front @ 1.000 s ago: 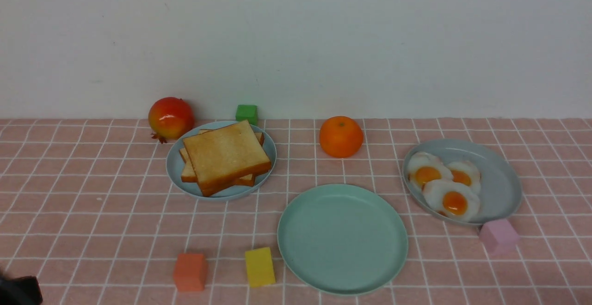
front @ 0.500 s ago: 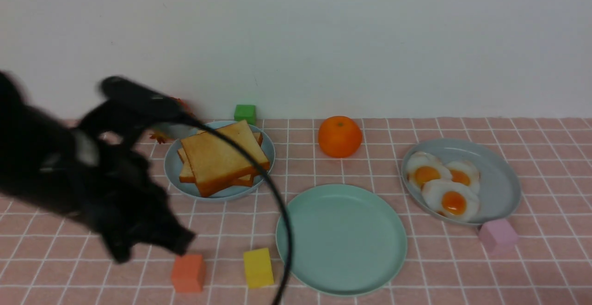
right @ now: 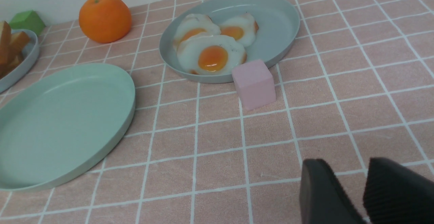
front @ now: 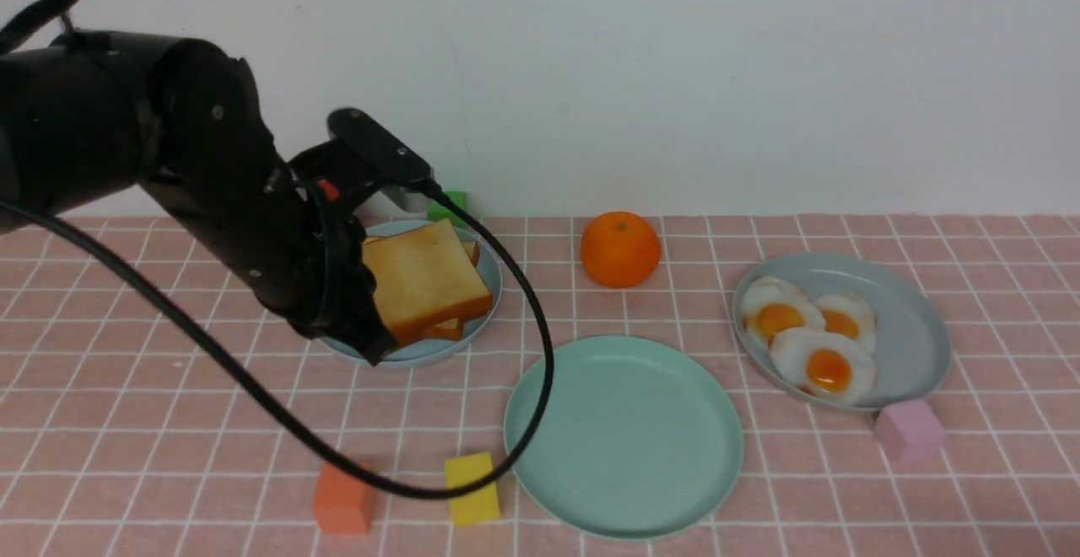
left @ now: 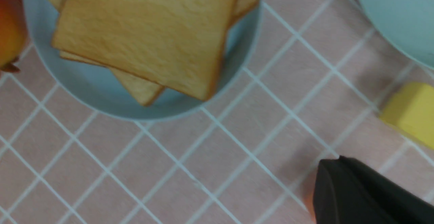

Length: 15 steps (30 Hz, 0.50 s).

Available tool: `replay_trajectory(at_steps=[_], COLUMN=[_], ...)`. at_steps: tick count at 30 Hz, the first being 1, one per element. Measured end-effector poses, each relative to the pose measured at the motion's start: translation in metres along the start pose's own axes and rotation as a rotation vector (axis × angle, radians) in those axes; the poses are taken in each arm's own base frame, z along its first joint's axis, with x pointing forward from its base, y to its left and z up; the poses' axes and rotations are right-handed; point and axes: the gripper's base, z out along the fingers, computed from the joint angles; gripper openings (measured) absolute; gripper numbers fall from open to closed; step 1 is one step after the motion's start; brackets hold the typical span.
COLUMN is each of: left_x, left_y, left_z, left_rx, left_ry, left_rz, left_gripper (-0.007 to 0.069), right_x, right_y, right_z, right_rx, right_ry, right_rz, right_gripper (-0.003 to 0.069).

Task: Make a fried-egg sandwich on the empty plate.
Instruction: Use the left arm to grab a slice of bread

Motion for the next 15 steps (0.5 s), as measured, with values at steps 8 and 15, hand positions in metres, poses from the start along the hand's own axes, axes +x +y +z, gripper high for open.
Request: replay_trajectory(at_steps=[8, 15], left_x=[-0.002, -0.002], left_y=[0.009, 0.019], left_z=[0.042, 0.078], left_rx=[-0.048, -0.140], left_ry=[-0.003, -0.014], left_rz=[0.086, 0.185], left_gripper=[0.0227, 0.0433], right_x=[0.000, 0.000], right_y=[0.000, 0.000], right_z=[0.000, 0.000], right_rx=[0.000, 0.000], right_ry=[0.000, 0.000], right_rz=[0.000, 0.000], right_gripper=[0.0239, 0.0239])
